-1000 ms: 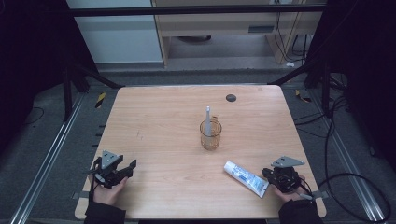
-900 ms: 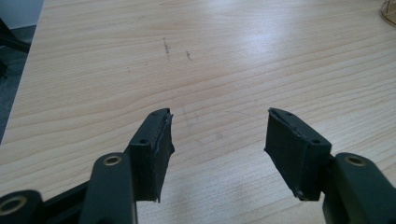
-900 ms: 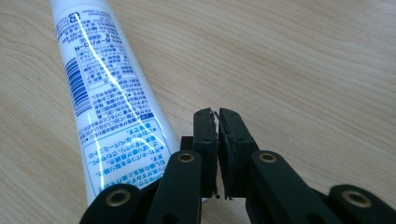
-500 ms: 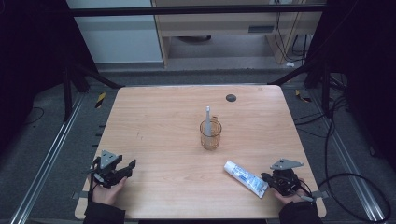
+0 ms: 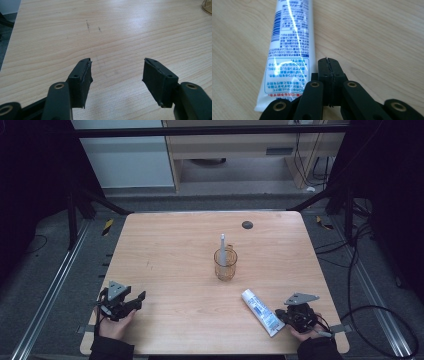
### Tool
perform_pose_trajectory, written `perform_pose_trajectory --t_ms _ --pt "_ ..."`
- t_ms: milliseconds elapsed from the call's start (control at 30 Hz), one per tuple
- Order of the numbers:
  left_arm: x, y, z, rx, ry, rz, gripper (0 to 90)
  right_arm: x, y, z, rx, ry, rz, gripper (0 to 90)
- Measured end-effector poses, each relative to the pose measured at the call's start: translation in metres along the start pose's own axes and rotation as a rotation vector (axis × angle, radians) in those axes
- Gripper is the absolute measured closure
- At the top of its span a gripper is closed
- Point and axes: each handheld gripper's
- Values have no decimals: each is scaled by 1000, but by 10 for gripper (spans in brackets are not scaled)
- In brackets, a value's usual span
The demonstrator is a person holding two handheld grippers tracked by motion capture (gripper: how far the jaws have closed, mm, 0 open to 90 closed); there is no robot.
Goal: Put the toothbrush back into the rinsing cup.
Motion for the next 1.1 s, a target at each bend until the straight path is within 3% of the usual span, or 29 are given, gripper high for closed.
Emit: perform_pose_trajectory --t_ms 400,1100 --pt "0 0 -1 3 5 4 393 4 4 21 72 -27 -12 898" --pt "0 1 0 4 2 11 391 10 8 40 171 -68 -31 898"
Point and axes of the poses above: each handheld gripper's, and its own axes: y roughly forward along the jaws, x roughly out of its top, z roughly to its left, and after that the axes turned 2 degrees about -x, right-handed
